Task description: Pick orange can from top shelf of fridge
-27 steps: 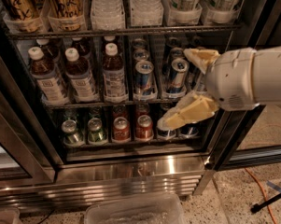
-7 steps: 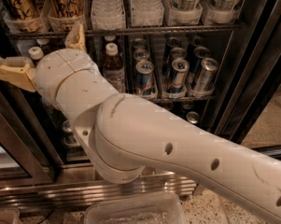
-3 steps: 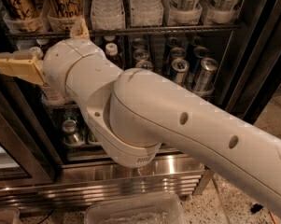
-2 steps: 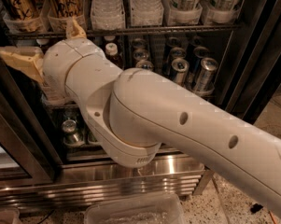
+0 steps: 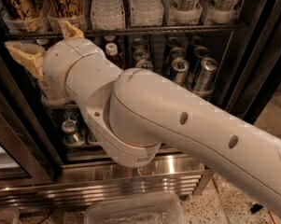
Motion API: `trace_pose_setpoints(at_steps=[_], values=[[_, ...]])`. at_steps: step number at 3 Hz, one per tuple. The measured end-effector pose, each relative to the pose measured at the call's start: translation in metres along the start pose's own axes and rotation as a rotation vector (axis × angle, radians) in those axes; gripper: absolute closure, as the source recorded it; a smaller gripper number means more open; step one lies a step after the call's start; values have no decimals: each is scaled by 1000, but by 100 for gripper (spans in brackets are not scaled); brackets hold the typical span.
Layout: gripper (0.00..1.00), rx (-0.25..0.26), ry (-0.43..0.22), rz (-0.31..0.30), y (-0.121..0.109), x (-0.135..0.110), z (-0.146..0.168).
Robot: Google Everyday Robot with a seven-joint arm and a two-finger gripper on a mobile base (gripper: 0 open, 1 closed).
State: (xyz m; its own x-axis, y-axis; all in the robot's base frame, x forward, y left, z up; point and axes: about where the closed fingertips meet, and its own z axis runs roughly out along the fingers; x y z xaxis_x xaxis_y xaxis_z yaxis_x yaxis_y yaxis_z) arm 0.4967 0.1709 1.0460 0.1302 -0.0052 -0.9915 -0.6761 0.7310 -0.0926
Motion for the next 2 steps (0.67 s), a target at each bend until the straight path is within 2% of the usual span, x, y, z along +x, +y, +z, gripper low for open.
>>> trace_pose_setpoints(at_steps=[1,2], values=[[30,0,0,0,0,0,0],[41,0,0,0,0,0,0]])
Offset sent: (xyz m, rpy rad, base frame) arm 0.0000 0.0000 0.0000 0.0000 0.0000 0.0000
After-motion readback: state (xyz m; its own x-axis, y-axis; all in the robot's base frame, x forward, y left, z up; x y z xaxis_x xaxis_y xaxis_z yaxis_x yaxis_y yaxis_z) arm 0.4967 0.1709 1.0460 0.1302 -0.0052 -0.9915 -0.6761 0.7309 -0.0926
